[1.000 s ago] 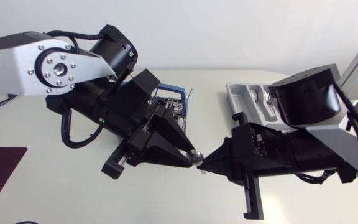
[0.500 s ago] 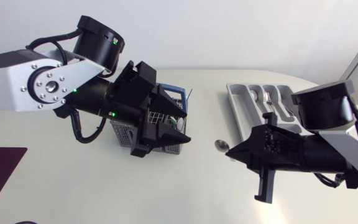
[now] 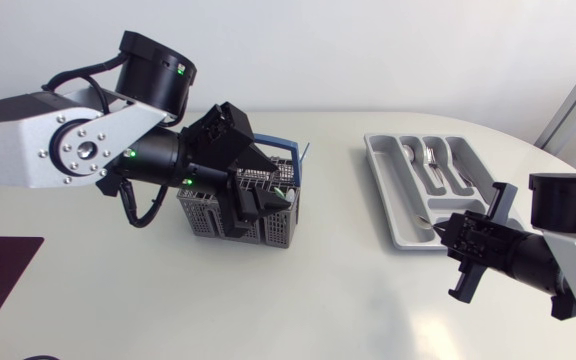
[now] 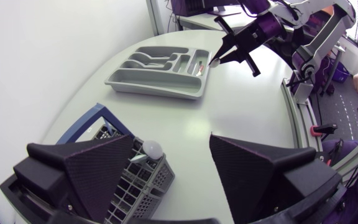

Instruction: Unload the cutlery basket into the drawer organizer.

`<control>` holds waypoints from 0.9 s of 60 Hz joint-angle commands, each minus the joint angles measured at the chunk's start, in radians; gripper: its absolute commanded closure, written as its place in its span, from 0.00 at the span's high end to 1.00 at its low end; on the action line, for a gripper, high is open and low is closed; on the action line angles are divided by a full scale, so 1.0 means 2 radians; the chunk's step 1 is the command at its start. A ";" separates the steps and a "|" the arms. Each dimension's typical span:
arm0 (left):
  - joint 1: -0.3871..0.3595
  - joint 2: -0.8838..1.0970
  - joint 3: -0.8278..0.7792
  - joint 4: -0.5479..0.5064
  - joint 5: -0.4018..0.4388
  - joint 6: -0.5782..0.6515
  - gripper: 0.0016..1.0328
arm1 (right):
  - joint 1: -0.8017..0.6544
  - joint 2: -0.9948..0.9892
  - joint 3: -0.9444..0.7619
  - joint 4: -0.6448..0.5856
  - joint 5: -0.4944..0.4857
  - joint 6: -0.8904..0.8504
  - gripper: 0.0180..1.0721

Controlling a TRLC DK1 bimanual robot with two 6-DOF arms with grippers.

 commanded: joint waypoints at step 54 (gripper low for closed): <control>0.041 0.010 -0.003 -0.016 -0.062 0.098 0.88 | -0.168 0.342 0.016 0.342 0.073 -0.192 0.06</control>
